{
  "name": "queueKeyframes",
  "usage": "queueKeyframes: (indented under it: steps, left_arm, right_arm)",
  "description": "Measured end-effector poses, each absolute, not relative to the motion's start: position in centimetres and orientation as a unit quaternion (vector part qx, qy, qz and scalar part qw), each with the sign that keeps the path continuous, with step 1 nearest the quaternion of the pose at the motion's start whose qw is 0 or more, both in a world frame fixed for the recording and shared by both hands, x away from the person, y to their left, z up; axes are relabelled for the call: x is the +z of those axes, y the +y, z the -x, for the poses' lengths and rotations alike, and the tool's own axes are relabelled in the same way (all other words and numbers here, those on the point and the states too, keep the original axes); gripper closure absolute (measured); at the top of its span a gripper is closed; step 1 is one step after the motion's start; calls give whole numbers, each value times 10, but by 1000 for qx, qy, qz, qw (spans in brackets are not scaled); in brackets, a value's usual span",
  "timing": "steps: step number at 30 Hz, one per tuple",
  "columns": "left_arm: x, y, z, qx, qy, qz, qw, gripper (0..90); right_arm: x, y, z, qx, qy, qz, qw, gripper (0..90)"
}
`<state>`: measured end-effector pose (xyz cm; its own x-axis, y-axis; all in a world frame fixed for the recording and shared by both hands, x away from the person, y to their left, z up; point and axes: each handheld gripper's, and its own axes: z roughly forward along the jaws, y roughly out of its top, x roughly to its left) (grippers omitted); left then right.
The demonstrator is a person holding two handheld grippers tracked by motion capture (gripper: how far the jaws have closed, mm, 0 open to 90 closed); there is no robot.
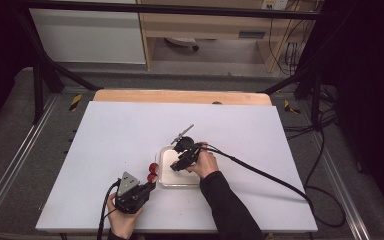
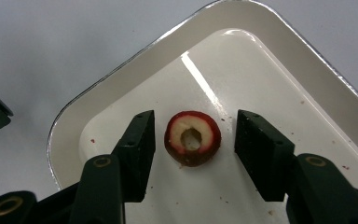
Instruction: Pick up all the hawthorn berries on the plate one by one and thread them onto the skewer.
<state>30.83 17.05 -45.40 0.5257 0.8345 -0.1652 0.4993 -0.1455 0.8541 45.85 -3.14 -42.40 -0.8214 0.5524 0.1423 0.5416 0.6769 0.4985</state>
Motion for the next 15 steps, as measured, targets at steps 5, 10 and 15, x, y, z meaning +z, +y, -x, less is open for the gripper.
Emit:
queueKeyframes:
  steps: [5, 10, 15]
  left_arm:
    - [-454, 171, -308, 178, 453, -737, 470, 879]
    - [-454, 170, -308, 177, 452, -737, 470, 879]
    - [-454, 168, -307, 177, 450, -736, 474, 879]
  right_arm:
    - [-426, -31, -460, 267, 919, -290, 10, 551]
    - [-426, -32, -459, 265, 920, -290, 6, 604]
    - [-415, -37, -456, 288, 909, -302, 17, 608]
